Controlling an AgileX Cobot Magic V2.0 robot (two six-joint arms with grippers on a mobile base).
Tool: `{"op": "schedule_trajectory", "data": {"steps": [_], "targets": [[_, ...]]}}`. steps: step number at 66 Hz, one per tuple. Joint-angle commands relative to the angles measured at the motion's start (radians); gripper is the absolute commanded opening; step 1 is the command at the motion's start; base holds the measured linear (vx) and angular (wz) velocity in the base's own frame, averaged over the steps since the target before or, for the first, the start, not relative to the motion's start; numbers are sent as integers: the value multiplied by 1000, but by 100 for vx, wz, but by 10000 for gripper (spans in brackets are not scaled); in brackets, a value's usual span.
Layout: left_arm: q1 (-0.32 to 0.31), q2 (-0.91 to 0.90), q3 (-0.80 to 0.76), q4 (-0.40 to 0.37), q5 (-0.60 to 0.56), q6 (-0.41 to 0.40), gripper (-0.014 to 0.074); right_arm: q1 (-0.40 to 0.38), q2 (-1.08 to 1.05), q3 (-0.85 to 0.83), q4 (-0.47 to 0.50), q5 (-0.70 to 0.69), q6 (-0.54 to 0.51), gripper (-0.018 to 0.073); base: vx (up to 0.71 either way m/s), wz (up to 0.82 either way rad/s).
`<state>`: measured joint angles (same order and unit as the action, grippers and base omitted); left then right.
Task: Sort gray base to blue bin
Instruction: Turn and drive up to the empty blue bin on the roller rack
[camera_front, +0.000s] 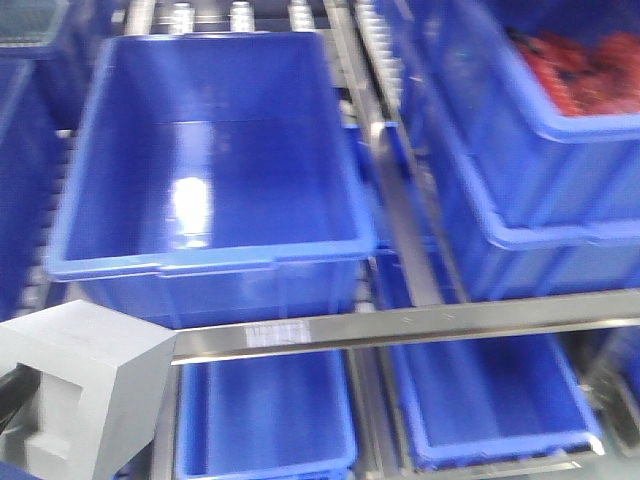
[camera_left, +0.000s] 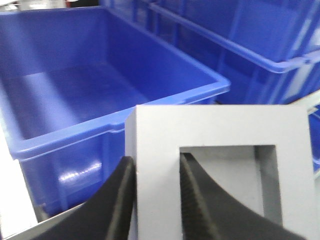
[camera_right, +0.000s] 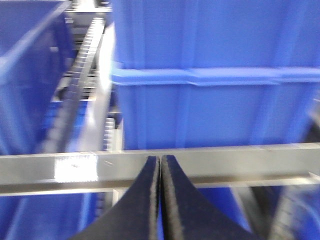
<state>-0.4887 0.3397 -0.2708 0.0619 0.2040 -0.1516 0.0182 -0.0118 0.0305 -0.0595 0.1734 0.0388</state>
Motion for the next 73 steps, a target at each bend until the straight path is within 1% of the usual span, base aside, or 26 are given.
{"op": "schedule_trajectory", "data": {"steps": [1, 37, 73], "targets": [[-3, 4, -30, -4, -111, -6, -6, -5, -11, 14, -6, -74, -5, -9, 9, 40], [-3, 4, -30, -4, -111, -6, -6, -5, -11, 14, -6, -74, -5, -9, 7, 26], [-3, 4, -30, -4, -111, -6, -6, -5, -11, 14, -6, -74, -5, -9, 11, 1]]}}
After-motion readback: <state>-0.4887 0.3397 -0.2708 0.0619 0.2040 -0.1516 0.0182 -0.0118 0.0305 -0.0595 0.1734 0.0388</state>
